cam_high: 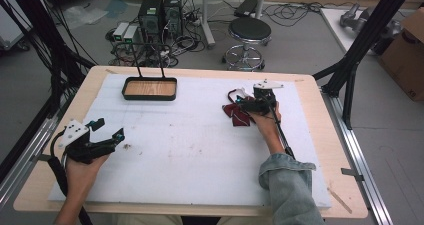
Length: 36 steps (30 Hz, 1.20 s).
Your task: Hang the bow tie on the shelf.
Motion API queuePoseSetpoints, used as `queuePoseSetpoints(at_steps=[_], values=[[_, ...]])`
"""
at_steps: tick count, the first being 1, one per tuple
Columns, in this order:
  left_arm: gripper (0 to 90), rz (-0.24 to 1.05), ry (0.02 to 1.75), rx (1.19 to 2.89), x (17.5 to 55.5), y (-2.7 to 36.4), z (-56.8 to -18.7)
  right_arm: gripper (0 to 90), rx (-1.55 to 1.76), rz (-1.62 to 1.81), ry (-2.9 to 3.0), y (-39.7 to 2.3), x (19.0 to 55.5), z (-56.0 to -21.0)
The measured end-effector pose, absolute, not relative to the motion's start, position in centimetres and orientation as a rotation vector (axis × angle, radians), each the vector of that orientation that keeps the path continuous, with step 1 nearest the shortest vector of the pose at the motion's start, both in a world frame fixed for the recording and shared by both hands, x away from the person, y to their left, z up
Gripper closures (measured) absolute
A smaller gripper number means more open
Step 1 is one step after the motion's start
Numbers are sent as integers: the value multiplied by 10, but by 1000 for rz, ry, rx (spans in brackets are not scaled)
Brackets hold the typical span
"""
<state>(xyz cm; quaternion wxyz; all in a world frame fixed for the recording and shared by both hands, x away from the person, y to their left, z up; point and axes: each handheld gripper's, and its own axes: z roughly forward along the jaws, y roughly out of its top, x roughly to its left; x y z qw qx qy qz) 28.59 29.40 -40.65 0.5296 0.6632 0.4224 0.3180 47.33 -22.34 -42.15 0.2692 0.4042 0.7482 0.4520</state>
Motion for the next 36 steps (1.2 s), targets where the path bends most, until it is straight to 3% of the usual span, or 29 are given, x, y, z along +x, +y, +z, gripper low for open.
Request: queuePoseSetpoints(at_steps=[3, 6, 14, 17, 22, 29, 31, 36], values=[[200, 752, 1008, 1585, 286, 293, -408, 182, 1091, 1203, 2045, -220, 476, -428], [200, 753, 1004, 1589, 287, 291, -408, 241, 1101, 1210, 2072, -217, 478, -435], [201, 748, 1000, 1598, 287, 289, -410, 249, 1136, 1160, 2107, -215, 483, -446], [202, 748, 1000, 1599, 287, 288, -410, 317, 1126, 1155, 2126, -214, 484, -447], [202, 744, 998, 1605, 287, 287, -411, 358, 1097, 1102, 2154, -211, 485, -449], [202, 741, 994, 1602, 287, 286, -410, 351, 1142, 1002, 2244, -203, 495, -450], [203, 742, 996, 1602, 286, 287, -410, 373, 1155, 1005, 2244, -202, 496, -450], [202, 739, 1001, 1602, 286, 288, -411, 540, 1194, 1046, 2245, -206, 497, -450]])
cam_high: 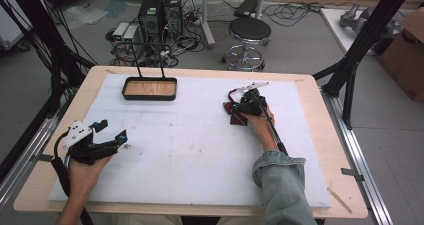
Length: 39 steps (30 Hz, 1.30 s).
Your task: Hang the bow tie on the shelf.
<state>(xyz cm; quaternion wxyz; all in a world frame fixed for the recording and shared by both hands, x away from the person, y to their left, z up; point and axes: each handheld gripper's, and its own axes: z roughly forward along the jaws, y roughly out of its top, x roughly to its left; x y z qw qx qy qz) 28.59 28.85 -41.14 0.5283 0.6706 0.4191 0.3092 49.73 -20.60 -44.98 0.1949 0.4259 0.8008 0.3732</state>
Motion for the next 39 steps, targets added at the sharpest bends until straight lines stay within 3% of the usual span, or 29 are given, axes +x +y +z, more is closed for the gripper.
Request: queuePoseSetpoints(at_steps=[3, 6, 31, 39], values=[[203, 741, 997, 1606, 286, 287, -411, 646, 1225, 1052, 2228, -207, 497, -449], [203, 744, 997, 1602, 286, 288, -411, 676, 1191, 1020, 2236, -202, 494, -447], [204, 748, 990, 1590, 286, 287, -410, 681, 967, 1397, 2094, -192, 464, -375], [203, 747, 993, 1583, 286, 288, -410, 681, 838, 1485, 2109, -170, 464, -341]])
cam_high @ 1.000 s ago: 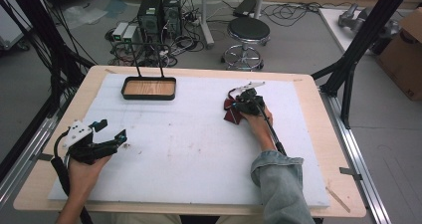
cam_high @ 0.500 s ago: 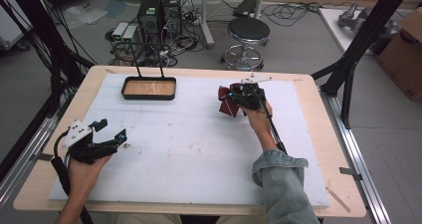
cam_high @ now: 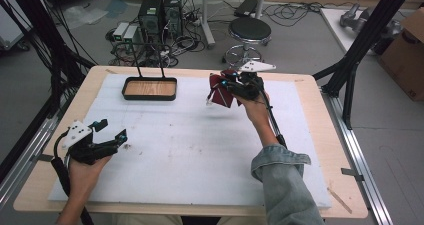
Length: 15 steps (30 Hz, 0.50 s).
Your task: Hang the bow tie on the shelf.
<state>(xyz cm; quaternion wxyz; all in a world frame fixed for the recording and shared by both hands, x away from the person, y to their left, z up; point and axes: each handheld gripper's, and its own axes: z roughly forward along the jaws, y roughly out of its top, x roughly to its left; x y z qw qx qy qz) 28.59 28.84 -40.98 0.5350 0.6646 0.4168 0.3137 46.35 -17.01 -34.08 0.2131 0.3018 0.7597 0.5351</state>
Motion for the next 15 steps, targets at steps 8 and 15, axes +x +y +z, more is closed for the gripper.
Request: queuePoseSetpoints(at_steps=[8, 15], values=[[204, 751, 987, 1587, 286, 289, -409, 681, 759, 1535, 2129, -138, 467, -325], [204, 749, 981, 1588, 286, 289, -409, 681, 709, 1580, 2132, -112, 472, -319]])
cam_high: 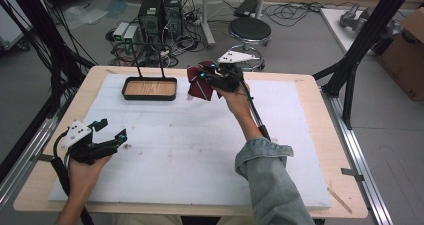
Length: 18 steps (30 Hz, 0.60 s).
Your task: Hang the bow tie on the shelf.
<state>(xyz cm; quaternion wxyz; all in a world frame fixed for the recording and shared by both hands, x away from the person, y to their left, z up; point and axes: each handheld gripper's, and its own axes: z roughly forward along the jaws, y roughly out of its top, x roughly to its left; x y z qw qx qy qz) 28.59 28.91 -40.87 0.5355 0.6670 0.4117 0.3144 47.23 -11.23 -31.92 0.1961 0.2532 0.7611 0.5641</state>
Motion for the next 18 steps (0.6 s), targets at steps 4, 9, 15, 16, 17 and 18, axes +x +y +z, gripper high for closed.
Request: queuePoseSetpoints(at_steps=[4, 9, 15, 16, 17, 18], values=[[203, 747, 978, 1587, 286, 289, -409, 681, 699, 1608, 2123, -94, 479, -314], [204, 744, 972, 1585, 286, 287, -409, 681, 704, 1633, 2116, -80, 486, -311], [204, 740, 969, 1577, 286, 287, -409, 681, 703, 1659, 2090, -63, 492, -304], [204, 742, 968, 1579, 286, 288, -408, 681, 703, 1660, 2089, -62, 493, -304], [204, 741, 967, 1578, 286, 288, -408, 681, 708, 1663, 2084, -59, 494, -303], [204, 739, 968, 1575, 286, 288, -408, 681, 711, 1668, 2078, -57, 496, -302]])
